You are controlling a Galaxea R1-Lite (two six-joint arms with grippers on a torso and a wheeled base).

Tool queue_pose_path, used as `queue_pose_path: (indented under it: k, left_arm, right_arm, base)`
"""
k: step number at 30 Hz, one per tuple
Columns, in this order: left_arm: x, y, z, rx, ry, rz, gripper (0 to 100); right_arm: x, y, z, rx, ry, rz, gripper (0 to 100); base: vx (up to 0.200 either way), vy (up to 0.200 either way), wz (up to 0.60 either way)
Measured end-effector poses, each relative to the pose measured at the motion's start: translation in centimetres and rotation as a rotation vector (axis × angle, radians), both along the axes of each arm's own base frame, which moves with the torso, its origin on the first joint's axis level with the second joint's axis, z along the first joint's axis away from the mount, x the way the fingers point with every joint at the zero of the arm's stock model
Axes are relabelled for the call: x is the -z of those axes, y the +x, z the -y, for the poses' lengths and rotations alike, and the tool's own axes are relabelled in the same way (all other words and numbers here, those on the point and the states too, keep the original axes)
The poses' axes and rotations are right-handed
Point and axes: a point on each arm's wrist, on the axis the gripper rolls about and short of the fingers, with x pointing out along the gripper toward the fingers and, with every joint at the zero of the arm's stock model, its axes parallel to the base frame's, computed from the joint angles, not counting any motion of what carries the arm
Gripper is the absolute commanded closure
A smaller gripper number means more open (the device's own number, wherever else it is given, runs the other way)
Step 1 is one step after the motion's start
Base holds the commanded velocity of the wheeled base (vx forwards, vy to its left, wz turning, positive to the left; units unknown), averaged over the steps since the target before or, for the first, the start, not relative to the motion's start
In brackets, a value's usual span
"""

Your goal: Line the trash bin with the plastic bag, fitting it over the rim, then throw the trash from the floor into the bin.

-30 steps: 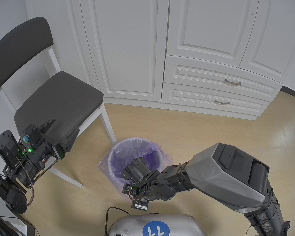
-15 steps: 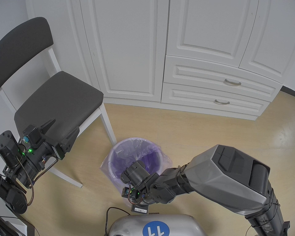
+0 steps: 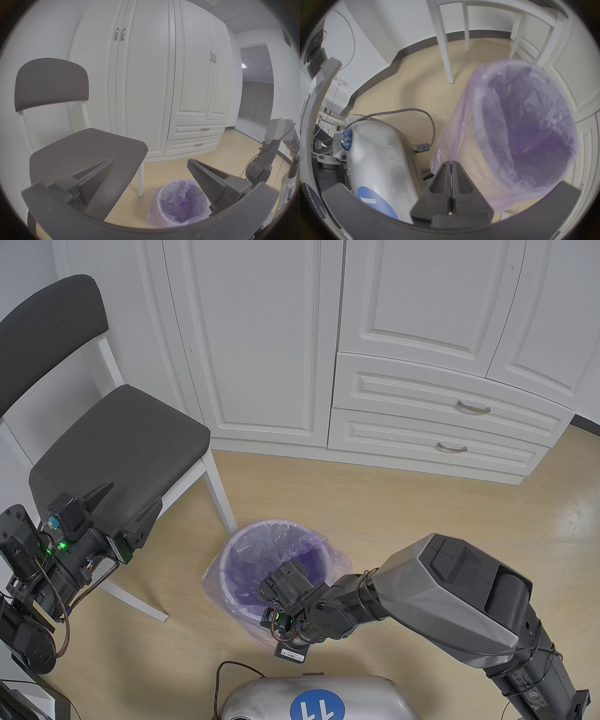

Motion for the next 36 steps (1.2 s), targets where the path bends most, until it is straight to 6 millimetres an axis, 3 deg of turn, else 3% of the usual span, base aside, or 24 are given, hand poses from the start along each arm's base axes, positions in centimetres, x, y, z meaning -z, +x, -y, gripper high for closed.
queue_pose_path:
  k: [15,31,32,36]
  left_arm:
    - [0.6,0.4,0.0,-0.002,0.005,-0.025,0]
    - [0.8,0.6,0.1,-0.002,0.007,-0.036,0]
    - [0.8,0.6,0.0,-0.003,0.008,-0.036,0]
    - [0.8,0.6,0.0,-0.003,0.007,-0.036,0]
  right_arm:
    - [1.6,4.5,2.7,0.076,-0.094,-0.002,100]
    - [1.9,4.6,3.3,0.079,-0.107,-0.014,100]
    - [1.8,4.5,3.3,0.076,-0.109,-0.014,0]
    - [1.5,4.0,3.7,0.062,-0.125,-0.023,0]
  base:
    - [0.000,0.000,0.00]
    - [0.000,0.000,0.00]
    - [0.000,0.000,0.00]
    - [0.000,0.000,0.00]
